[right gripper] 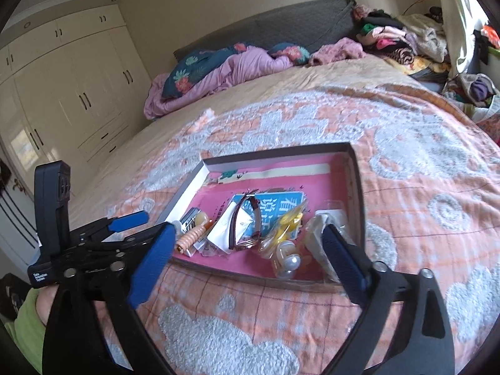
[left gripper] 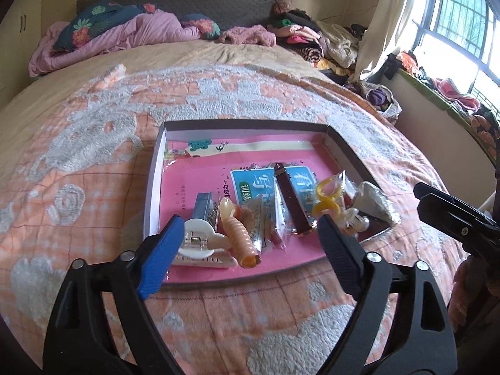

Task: Organize jewelry

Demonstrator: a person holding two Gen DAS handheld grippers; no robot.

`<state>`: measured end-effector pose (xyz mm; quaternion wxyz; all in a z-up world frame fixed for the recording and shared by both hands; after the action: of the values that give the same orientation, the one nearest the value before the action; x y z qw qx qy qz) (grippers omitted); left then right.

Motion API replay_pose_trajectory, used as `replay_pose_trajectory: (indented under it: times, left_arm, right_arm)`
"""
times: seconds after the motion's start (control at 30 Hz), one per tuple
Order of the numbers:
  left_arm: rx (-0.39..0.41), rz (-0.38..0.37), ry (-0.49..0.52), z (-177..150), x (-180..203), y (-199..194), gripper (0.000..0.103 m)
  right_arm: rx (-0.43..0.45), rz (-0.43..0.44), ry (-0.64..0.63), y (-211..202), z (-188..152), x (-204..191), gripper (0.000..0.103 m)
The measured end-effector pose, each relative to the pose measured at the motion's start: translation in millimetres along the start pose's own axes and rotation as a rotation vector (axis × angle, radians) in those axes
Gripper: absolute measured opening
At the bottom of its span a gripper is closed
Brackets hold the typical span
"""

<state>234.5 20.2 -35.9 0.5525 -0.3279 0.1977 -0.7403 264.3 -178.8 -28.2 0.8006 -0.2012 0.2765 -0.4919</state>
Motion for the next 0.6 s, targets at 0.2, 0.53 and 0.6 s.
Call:
replay_pose_trajectory:
  times: [0.2, 0.53, 0.6]
  left_arm:
    - [0.022, 0.007, -0.010, -3.7, 5.9, -18.9, 0.093]
    - [0.073, 0.036, -0.018, -15.8, 16.7, -55.0, 0.093]
    - [0.083, 0.038, -0.021, -21.7, 18.2, -60.6, 0.093]
  right_arm:
    - [0.035, -0.019, 0.007, -21.7, -3.5, 2.0, 0.097]
    - [0.090, -0.071, -0.046, -63.3, -26.8, -3.0, 0.098]
    - [0.101, -0.087, -0.058, -70.1, -32.1, -3.9, 0.098]
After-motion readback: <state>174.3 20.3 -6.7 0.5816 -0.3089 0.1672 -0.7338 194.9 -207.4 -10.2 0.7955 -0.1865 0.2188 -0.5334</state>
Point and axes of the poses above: each gripper's, at about its wrist camera, not at the fingertips, and y roughly the way its jaws point, x to its right, z to its top, the point moved 5 cm from there along y, roughly the way its jaws point, and after that the axes turned 9 degrees about -z, right-handed, at the moved point
